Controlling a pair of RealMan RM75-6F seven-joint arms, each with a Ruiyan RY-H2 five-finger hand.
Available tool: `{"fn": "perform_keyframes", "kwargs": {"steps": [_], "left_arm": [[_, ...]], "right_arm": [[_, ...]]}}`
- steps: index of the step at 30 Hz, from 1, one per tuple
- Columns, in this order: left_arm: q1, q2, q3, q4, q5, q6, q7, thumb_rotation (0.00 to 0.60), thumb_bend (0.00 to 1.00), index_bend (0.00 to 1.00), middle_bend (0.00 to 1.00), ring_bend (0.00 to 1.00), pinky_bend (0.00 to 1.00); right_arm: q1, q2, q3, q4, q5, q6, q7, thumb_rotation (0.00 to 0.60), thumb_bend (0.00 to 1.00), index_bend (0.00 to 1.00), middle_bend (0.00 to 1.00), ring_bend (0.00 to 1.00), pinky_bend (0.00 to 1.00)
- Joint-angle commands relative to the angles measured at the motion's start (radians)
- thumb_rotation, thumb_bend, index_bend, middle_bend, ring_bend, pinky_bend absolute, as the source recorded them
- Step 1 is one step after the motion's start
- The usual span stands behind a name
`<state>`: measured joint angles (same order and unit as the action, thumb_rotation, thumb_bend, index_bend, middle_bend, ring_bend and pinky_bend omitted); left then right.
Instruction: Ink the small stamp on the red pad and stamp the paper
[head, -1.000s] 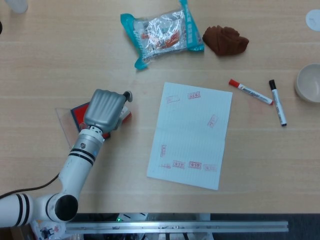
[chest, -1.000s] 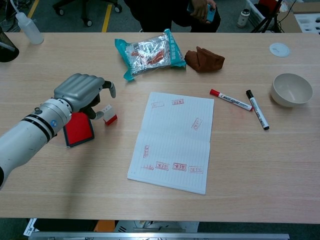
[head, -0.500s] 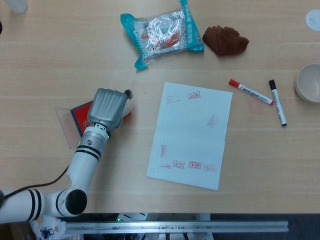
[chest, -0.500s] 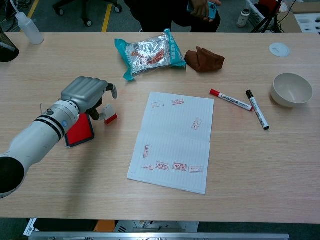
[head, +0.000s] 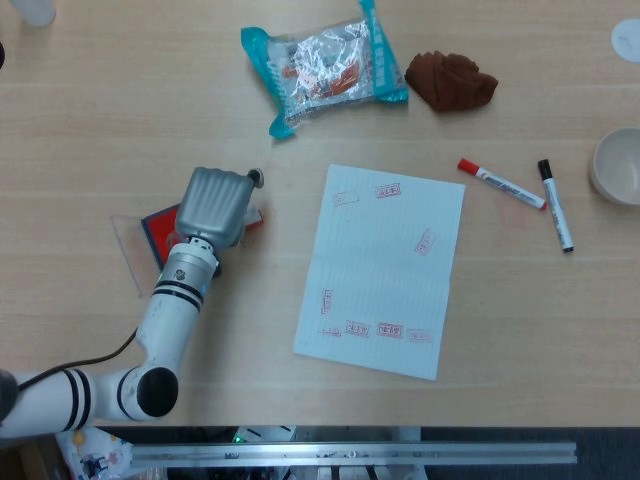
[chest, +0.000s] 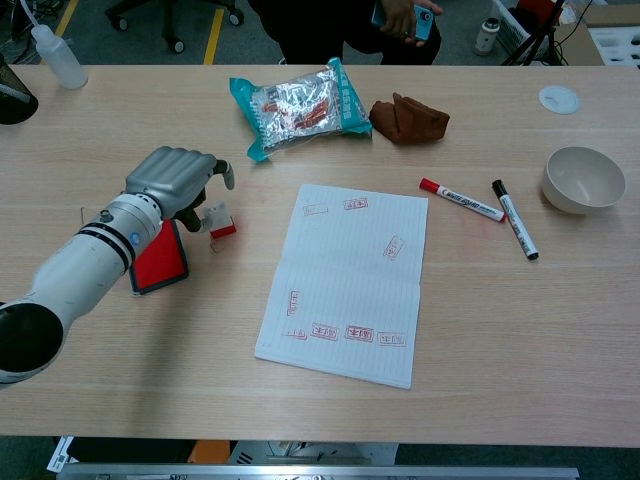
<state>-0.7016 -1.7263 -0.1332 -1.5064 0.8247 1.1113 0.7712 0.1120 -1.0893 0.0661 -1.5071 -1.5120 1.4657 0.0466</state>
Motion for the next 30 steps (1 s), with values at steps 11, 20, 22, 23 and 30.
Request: {"fn": "perform_keyframes", "kwargs": {"steps": [11, 20, 22, 23, 30], "left_arm": [[-0.025, -0.004, -0.027, 0.049, -0.023, -0.015, 0.001, 0.600, 0.23, 0.32, 1.00, 1.00, 1.00], [-0.026, -0.011, 0.003, 0.011, -0.021, -0.001, 0.029, 0.600, 0.23, 0.43, 1.00, 1.00, 1.00], [-0.030, -0.021, 0.003, 0.019, -0.022, 0.002, 0.034, 0.600, 0.24, 0.44, 1.00, 1.00, 1.00], [-0.032, -0.025, 0.003, 0.025, -0.022, 0.003, 0.037, 0.600, 0.24, 0.44, 1.00, 1.00, 1.00], [-0.039, -0.039, -0.004, 0.054, -0.035, 0.006, 0.045, 0.600, 0.24, 0.49, 1.00, 1.00, 1.00]], "right_arm": [[-0.004, 0.003, 0.001, -0.004, 0.000, 0.005, -0.003, 0.600, 0.21, 0.20, 0.33, 0.18, 0.19], [-0.003, 0.000, 0.000, 0.003, -0.004, 0.002, 0.006, 0.600, 0.21, 0.20, 0.33, 0.18, 0.19], [-0.004, 0.000, 0.000, 0.006, -0.003, 0.004, 0.009, 0.600, 0.21, 0.20, 0.33, 0.18, 0.19], [-0.005, 0.000, 0.000, 0.007, -0.003, 0.005, 0.011, 0.600, 0.21, 0.20, 0.33, 0.18, 0.19], [-0.009, 0.001, -0.001, 0.015, -0.001, 0.006, 0.019, 0.600, 0.21, 0.20, 0.33, 0.18, 0.19]]}}
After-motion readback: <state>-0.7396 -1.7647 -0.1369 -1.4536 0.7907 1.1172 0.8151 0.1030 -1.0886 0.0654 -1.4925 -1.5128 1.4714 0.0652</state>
